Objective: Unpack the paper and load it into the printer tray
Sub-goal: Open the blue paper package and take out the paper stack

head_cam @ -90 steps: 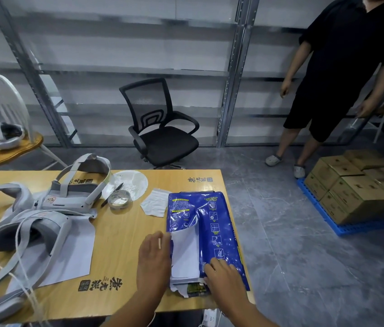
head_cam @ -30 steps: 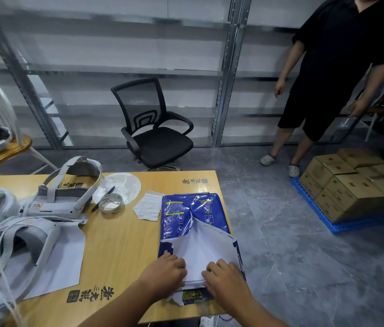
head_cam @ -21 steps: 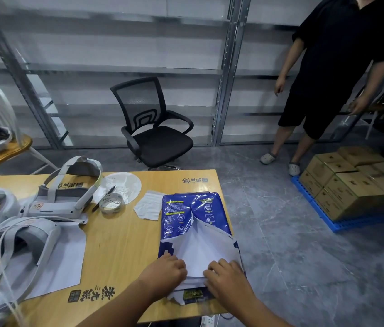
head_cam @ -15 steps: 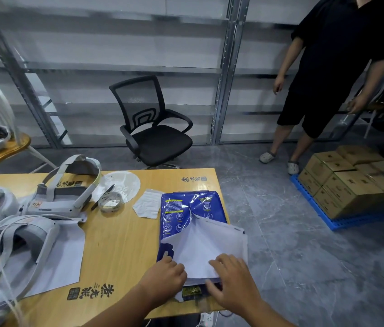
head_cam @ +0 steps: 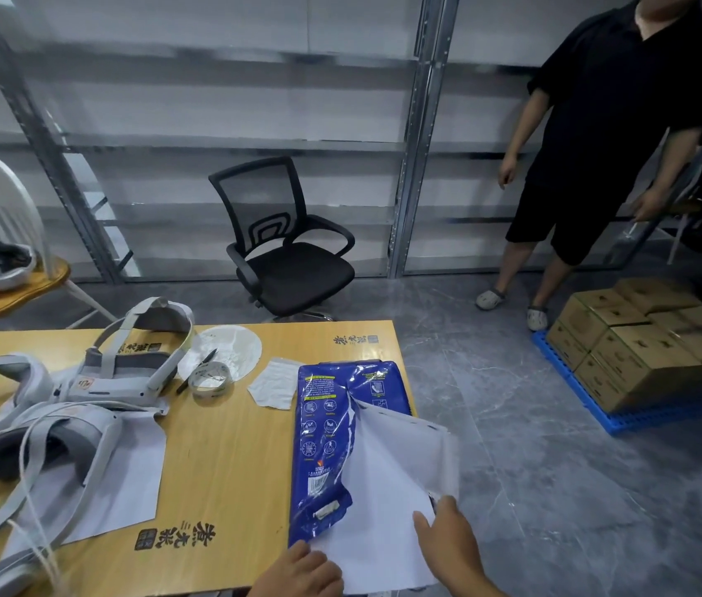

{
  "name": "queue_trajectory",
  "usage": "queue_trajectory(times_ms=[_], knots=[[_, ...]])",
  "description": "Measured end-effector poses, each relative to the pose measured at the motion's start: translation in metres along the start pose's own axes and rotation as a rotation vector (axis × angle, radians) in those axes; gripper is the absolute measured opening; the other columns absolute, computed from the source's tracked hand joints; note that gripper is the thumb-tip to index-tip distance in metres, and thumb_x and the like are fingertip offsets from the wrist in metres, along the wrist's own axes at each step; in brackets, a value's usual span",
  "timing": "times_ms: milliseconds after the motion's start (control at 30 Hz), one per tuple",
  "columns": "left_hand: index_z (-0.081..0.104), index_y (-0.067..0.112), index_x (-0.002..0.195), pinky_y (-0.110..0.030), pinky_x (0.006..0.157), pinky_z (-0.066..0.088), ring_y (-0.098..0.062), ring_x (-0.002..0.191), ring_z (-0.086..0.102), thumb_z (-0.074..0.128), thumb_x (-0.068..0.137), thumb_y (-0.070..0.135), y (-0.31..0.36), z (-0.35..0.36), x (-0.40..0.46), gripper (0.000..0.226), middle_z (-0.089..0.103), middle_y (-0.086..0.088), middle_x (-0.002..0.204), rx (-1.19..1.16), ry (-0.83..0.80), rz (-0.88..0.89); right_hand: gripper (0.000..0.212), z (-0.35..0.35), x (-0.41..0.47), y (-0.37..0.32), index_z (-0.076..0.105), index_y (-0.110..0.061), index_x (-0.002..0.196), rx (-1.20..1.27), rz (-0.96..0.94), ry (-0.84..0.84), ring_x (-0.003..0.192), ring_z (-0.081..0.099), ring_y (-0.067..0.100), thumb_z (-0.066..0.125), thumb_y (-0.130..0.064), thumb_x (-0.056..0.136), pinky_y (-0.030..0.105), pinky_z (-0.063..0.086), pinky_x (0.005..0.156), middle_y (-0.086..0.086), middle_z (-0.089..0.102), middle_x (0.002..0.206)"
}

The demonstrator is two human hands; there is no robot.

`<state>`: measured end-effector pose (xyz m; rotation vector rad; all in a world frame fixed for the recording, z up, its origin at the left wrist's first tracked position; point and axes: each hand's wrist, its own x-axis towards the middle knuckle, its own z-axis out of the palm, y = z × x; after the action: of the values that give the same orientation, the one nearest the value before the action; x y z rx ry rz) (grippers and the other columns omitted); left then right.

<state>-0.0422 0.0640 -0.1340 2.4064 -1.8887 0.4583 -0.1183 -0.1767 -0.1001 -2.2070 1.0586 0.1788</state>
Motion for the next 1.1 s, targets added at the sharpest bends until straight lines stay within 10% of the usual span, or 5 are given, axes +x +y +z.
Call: queue_trajectory(times_ms=[133, 233, 300, 767, 1100], knots=[[0.063, 0.028, 0.07, -0.018, 0.052, 0.045, -0.007, 0.066, 0.06, 0.063, 0.064, 0.059, 0.014, -0.015, -0.012, 0.031, 0.064, 0.012, 0.075, -0.403, 0.009, -0.681, 0.031, -0.001, -0.001, 0.004, 0.053, -0.012, 0.116, 0.088, 0.016, -0.098, 0.105, 0.059, 0.026, 0.054, -0.029, 0.091, 0.03, 0.046, 0.085, 0.01, 0.063, 0.119], [0.057, 0.01, 0.067, -0.031, 0.065, 0.048, -0.027, 0.063, 0.059, 0.072, 0.064, 0.046, 0.028, -0.028, -0.007, 0.039, 0.058, -0.009, 0.072, -0.855, 0.052, -1.491, 0.031, 0.0, -0.006, 0.002, 0.05, -0.012, 0.119, 0.136, 0.025, -0.122, 0.106, 0.058, 0.027, 0.051, -0.025, 0.092, 0.031, 0.046, 0.084, 0.011, 0.061, 0.121], [0.052, 0.009, 0.069, -0.034, 0.078, 0.049, -0.027, 0.074, 0.059, 0.071, 0.071, 0.046, 0.03, -0.037, 0.0, 0.041, 0.061, -0.01, 0.076, -1.013, -0.064, -1.726, 0.033, 0.003, -0.008, 0.001, 0.049, -0.011, 0.122, 0.136, 0.041, -0.115, 0.107, 0.056, 0.029, 0.048, -0.024, 0.091, 0.035, 0.047, 0.089, 0.013, 0.057, 0.121], [0.063, -0.006, 0.097, -0.033, 0.062, 0.053, -0.036, 0.082, 0.067, 0.058, 0.085, 0.003, 0.018, -0.044, 0.017, 0.016, 0.07, -0.024, 0.093, -1.657, -0.123, -1.832, 0.028, -0.015, -0.02, -0.005, 0.056, -0.008, 0.121, 0.497, 0.098, -0.295, 0.092, 0.06, 0.025, 0.052, -0.012, 0.094, 0.025, 0.047, 0.063, 0.008, 0.063, 0.104], [0.063, -0.006, 0.089, -0.024, 0.037, 0.049, -0.025, 0.045, 0.065, 0.067, 0.087, 0.011, 0.015, -0.084, 0.022, 0.017, 0.068, -0.013, 0.054, -1.72, -0.249, -1.8, 0.035, -0.033, -0.046, -0.007, 0.048, -0.02, 0.124, 0.489, -0.01, -0.352, 0.098, 0.064, 0.018, 0.054, -0.016, 0.09, 0.038, 0.053, 0.088, 0.001, 0.064, 0.114]])
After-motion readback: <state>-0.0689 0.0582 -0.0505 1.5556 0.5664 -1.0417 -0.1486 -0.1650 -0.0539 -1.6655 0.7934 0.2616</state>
